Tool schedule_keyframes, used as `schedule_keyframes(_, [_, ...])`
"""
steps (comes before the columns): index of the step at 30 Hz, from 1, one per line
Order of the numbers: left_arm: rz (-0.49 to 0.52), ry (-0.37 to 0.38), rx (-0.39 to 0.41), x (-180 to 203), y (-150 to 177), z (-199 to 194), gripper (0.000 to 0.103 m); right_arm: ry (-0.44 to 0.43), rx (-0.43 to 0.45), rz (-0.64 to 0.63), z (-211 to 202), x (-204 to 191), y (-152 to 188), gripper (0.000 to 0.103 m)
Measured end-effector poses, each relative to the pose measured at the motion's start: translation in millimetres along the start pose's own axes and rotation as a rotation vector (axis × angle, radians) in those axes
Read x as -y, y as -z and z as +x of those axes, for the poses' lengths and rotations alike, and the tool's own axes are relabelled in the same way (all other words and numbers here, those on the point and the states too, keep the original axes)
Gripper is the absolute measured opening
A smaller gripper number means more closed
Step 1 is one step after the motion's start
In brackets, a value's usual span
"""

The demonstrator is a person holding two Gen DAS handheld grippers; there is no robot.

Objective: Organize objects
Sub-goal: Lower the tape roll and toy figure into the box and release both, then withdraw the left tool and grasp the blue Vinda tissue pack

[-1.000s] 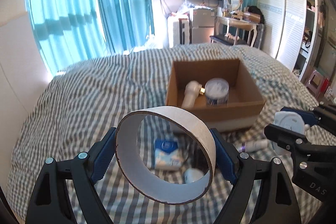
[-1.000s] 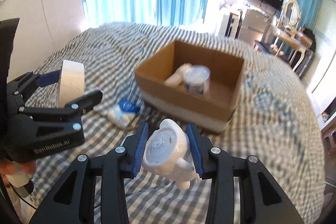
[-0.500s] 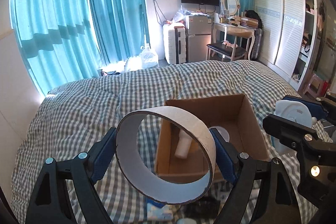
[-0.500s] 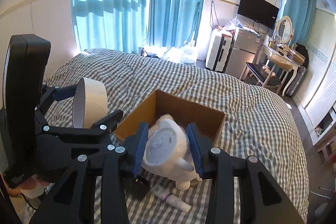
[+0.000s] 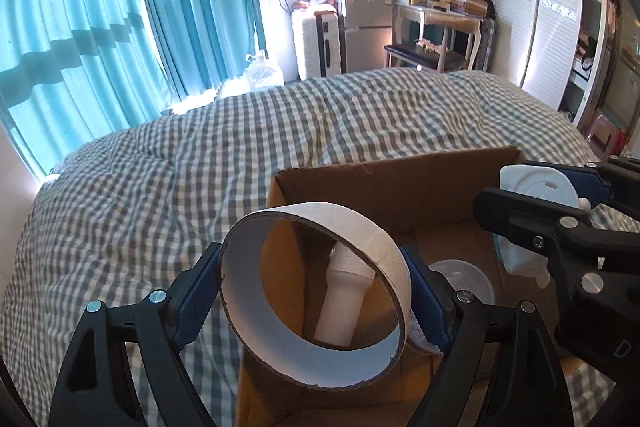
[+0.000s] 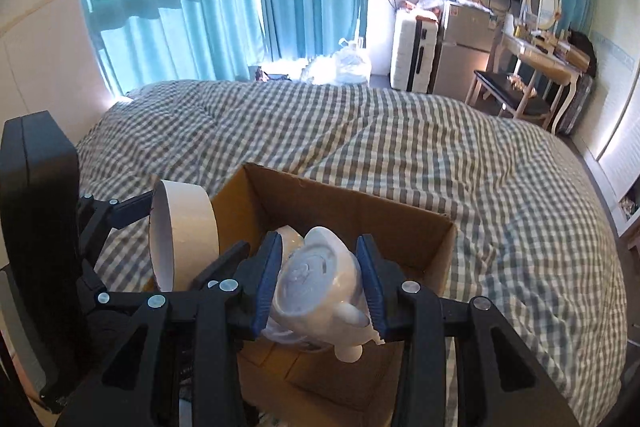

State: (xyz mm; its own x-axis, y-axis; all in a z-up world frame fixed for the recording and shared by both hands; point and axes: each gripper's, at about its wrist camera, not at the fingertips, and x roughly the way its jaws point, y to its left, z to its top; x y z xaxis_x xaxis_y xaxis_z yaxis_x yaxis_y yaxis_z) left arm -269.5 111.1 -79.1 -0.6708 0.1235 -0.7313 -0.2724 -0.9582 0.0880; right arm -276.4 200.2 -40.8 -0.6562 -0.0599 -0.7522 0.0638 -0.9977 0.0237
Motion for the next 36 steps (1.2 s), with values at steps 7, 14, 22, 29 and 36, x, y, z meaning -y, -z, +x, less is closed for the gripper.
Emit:
schedule_keyframes(7, [0.015,0.027,-0.016,6,0,24,0.087,0.004,-0.028,0.021,37,16,0,0.039])
schedule_keyframes(14, [-0.015,0.071,-0.008,-2,-3,21,0.089,-0.052,-0.003,0.076,30,26,2,0.039])
schedule_keyframes(22, [0.008,0.044,0.062,-2,-14,-35,0.099,-0.031,0.061,0.069,-21,17,-6,0.054])
schedule_keyframes(29, [-0.029,0.033,0.153,-14,-24,-108,0.101,-0.003,0.159,0.048,-98,7,-8,0.066])
schedule_keyframes(36, [-0.06,-0.002,0.202,-32,-25,-183,0.102,0.01,0.251,0.008,-180,-18,-1,0.084])
